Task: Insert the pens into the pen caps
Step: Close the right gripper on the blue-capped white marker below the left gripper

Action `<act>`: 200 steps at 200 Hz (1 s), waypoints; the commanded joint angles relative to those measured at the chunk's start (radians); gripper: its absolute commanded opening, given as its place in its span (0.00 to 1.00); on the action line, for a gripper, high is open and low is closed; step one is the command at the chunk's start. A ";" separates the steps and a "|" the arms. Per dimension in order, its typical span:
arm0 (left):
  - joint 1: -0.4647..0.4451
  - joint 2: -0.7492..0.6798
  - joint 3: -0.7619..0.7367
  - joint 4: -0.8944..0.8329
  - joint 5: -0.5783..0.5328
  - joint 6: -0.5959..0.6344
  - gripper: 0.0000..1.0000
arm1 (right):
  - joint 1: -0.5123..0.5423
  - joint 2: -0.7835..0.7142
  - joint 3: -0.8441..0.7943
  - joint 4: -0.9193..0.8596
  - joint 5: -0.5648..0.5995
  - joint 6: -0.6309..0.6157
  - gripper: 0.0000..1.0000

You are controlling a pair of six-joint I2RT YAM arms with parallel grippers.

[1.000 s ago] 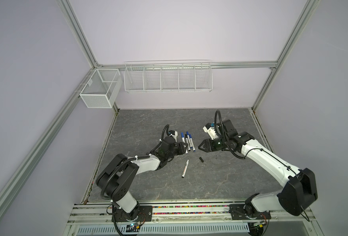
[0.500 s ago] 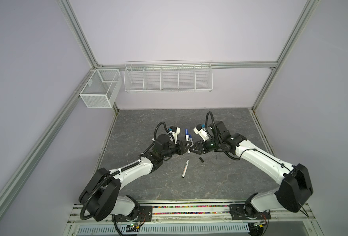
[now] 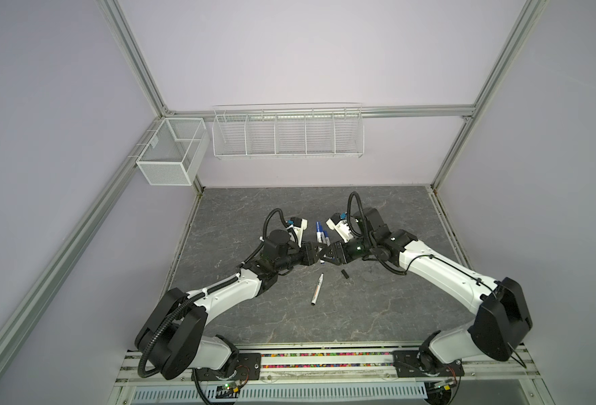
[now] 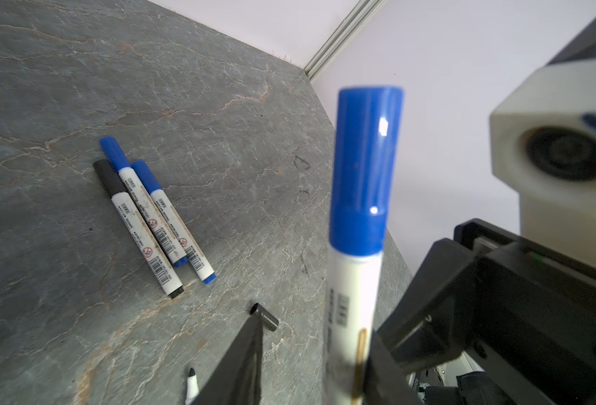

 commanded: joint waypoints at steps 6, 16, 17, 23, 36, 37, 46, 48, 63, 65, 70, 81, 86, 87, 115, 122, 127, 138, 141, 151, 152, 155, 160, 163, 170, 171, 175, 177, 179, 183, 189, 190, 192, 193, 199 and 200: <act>-0.010 0.002 0.023 0.051 0.050 -0.001 0.41 | 0.017 -0.015 -0.037 0.047 0.017 0.003 0.48; -0.010 0.000 0.026 0.051 0.051 -0.002 0.41 | 0.015 -0.029 -0.047 0.047 0.021 -0.007 0.48; -0.010 0.000 0.026 0.051 0.052 -0.002 0.41 | 0.016 -0.030 -0.049 0.047 0.022 -0.008 0.48; -0.010 0.000 0.026 0.050 0.054 -0.003 0.41 | 0.016 -0.039 -0.054 0.044 0.028 -0.014 0.48; -0.010 0.001 0.030 0.051 0.056 -0.005 0.41 | 0.016 -0.057 -0.067 0.040 0.045 -0.025 0.48; -0.010 0.001 0.030 0.051 0.057 -0.005 0.41 | 0.016 -0.059 -0.068 0.040 0.046 -0.026 0.48; -0.010 0.003 0.031 0.052 0.061 -0.006 0.41 | 0.016 -0.068 -0.076 0.036 0.054 -0.032 0.48; -0.010 0.003 0.033 0.052 0.061 -0.006 0.41 | 0.016 -0.071 -0.076 0.034 0.056 -0.034 0.48; -0.010 0.006 0.037 0.052 0.067 -0.008 0.41 | 0.016 -0.088 -0.089 0.026 0.070 -0.046 0.48; -0.010 0.006 0.038 0.051 0.068 -0.008 0.41 | 0.016 -0.091 -0.091 0.025 0.072 -0.047 0.48; -0.010 0.009 0.039 0.049 0.069 -0.008 0.41 | 0.016 -0.097 -0.095 0.025 0.078 -0.049 0.48; -0.010 0.011 0.043 0.048 0.075 -0.009 0.41 | 0.016 -0.106 -0.102 0.028 0.083 -0.055 0.48; -0.011 0.014 0.044 0.048 0.075 -0.008 0.41 | 0.016 -0.108 -0.102 0.028 0.085 -0.056 0.48; -0.011 0.013 0.044 0.048 0.075 -0.008 0.41 | 0.016 -0.107 -0.102 0.027 0.085 -0.055 0.48; -0.011 0.018 0.049 0.051 0.080 -0.010 0.41 | 0.016 -0.102 -0.101 0.051 0.080 -0.046 0.48; -0.012 0.018 0.049 0.052 0.082 -0.011 0.41 | 0.015 -0.099 -0.097 0.056 0.079 -0.043 0.48; -0.012 0.017 0.049 0.052 0.085 -0.011 0.41 | 0.016 -0.095 -0.093 0.060 0.076 -0.040 0.48; -0.012 0.018 0.049 0.051 0.086 -0.012 0.41 | 0.018 -0.085 -0.086 0.067 0.069 -0.037 0.48; -0.012 0.018 0.049 0.051 0.088 -0.011 0.41 | 0.018 -0.082 -0.085 0.070 0.068 -0.036 0.48; -0.012 0.016 0.050 0.051 0.089 -0.011 0.41 | 0.017 -0.074 -0.082 0.080 0.065 -0.030 0.47; -0.012 0.016 0.050 0.051 0.089 -0.011 0.41 | 0.016 -0.073 -0.081 0.081 0.065 -0.029 0.47; -0.012 0.016 0.049 0.050 0.089 -0.012 0.41 | 0.017 -0.070 -0.080 0.083 0.063 -0.029 0.47; -0.012 0.014 0.050 0.049 0.090 -0.012 0.41 | 0.018 -0.064 -0.078 0.087 0.063 -0.027 0.47; -0.012 0.012 0.050 0.049 0.091 -0.010 0.41 | 0.019 -0.061 -0.077 0.088 0.062 -0.026 0.47; -0.012 0.011 0.051 0.049 0.090 -0.010 0.41 | 0.019 -0.054 -0.075 0.092 0.060 -0.025 0.47; -0.012 0.011 0.051 0.048 0.090 -0.010 0.41 | 0.019 -0.053 -0.075 0.092 0.060 -0.025 0.47; -0.012 0.011 0.052 0.047 0.092 -0.010 0.41 | 0.022 -0.051 -0.073 0.094 0.060 -0.025 0.47; -0.012 0.011 0.053 0.048 0.093 -0.010 0.41 | 0.022 -0.049 -0.073 0.095 0.061 -0.023 0.47; -0.012 0.011 0.053 0.046 0.093 -0.009 0.41 | 0.022 -0.047 -0.073 0.096 0.060 -0.023 0.47; -0.012 0.011 0.054 0.046 0.095 -0.008 0.41 | 0.022 -0.046 -0.073 0.098 0.059 -0.022 0.47; -0.012 0.011 0.055 0.046 0.096 -0.008 0.41 | 0.024 -0.043 -0.072 0.103 0.056 -0.022 0.46; -0.012 0.011 0.056 0.046 0.097 -0.008 0.41 | 0.024 -0.043 -0.073 0.103 0.055 -0.022 0.46; -0.012 0.011 0.056 0.046 0.097 -0.008 0.41 | 0.025 -0.043 -0.072 0.104 0.055 -0.021 0.46; -0.012 0.010 0.056 0.046 0.098 -0.008 0.41 | 0.025 -0.041 -0.073 0.105 0.055 -0.022 0.46; -0.012 0.011 0.056 0.046 0.098 -0.009 0.41 | 0.027 -0.039 -0.073 0.106 0.058 -0.021 0.46; -0.012 0.011 0.056 0.046 0.099 -0.008 0.41 | 0.028 -0.037 -0.073 0.107 0.059 -0.022 0.46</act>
